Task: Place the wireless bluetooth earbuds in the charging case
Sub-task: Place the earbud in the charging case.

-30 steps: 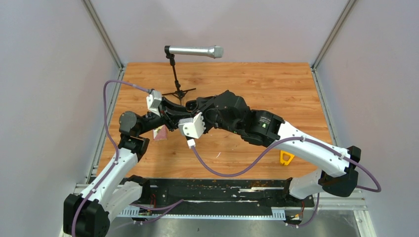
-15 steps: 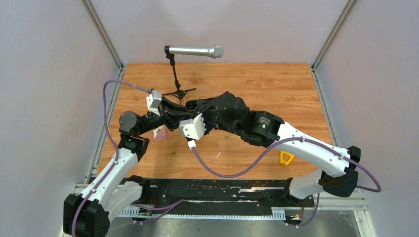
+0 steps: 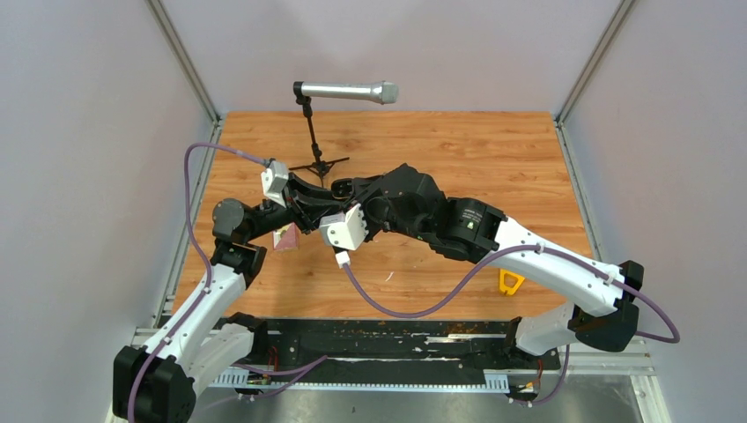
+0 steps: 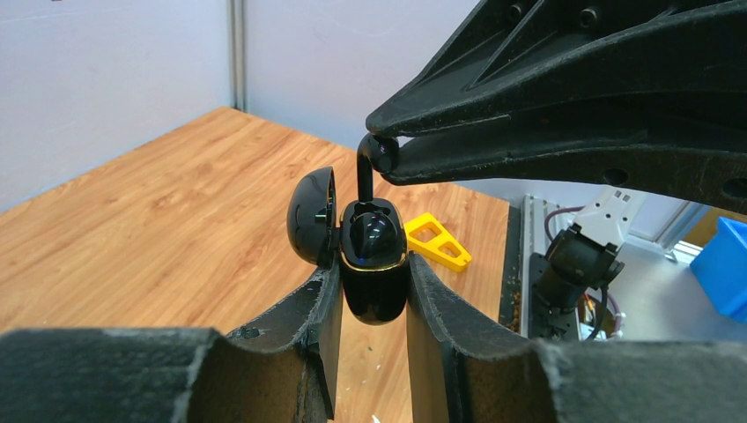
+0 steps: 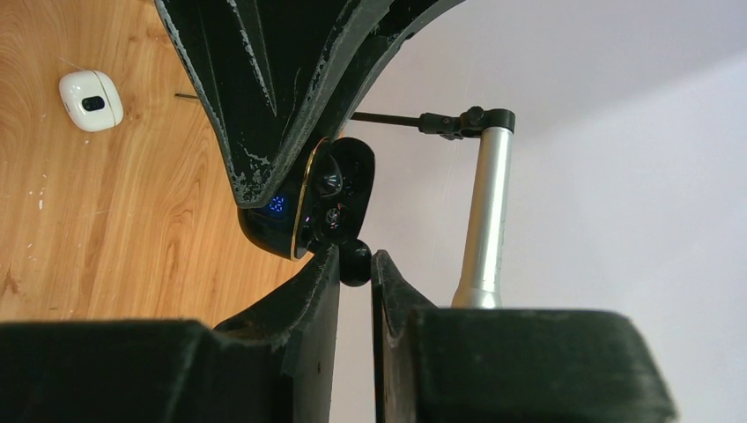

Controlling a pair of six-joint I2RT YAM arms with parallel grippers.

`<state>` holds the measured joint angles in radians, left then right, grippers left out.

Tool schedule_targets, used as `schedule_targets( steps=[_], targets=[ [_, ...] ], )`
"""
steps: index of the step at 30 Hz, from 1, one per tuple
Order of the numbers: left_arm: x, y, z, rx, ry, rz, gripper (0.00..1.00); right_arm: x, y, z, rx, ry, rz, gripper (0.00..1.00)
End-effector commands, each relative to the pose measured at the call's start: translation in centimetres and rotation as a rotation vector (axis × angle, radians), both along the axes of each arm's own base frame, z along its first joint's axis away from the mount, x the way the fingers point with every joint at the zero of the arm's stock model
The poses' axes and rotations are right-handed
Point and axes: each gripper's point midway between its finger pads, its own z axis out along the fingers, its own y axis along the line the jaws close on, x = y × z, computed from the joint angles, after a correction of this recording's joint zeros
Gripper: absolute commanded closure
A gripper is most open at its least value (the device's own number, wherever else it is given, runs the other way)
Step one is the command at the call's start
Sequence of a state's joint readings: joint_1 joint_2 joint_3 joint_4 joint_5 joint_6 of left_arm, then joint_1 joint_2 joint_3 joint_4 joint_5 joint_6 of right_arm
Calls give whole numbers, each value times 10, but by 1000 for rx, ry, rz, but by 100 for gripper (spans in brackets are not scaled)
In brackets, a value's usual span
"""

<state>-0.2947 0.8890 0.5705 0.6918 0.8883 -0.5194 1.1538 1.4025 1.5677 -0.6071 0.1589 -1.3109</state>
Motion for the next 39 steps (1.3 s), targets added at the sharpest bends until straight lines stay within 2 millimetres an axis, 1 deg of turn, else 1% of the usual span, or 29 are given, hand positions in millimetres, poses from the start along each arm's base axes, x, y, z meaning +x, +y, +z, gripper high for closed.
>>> schedule_targets(
  steps=[1, 9, 21, 23, 26, 30, 35, 39],
  targets=[
    [-5, 2, 25, -35, -81, 8, 100, -7, -1, 2, -5, 14, 25, 100],
    [-6, 2, 24, -35, -85, 7, 100, -2, 2, 0, -10, -2, 7, 100],
    [-5, 2, 24, -34, -89, 10, 100, -2, 5, 1, -9, -8, 18, 100],
    [-5, 2, 23, -34, -89, 11, 100, -2, 5, 0, -11, -8, 20, 95],
    [-5, 2, 23, -33, -91, 12, 100, -5, 6, 0, -13, 0, 34, 81],
    [-5, 2, 20, -30, -89, 14, 100, -11, 6, 3, -7, 26, 60, 69],
    [-5, 3, 19, -29, -90, 15, 100, -16, 7, 9, 15, 56, 72, 62],
    [-4, 3, 18, -28, -90, 17, 100, -16, 6, 14, 31, 76, 61, 60]
  ],
)
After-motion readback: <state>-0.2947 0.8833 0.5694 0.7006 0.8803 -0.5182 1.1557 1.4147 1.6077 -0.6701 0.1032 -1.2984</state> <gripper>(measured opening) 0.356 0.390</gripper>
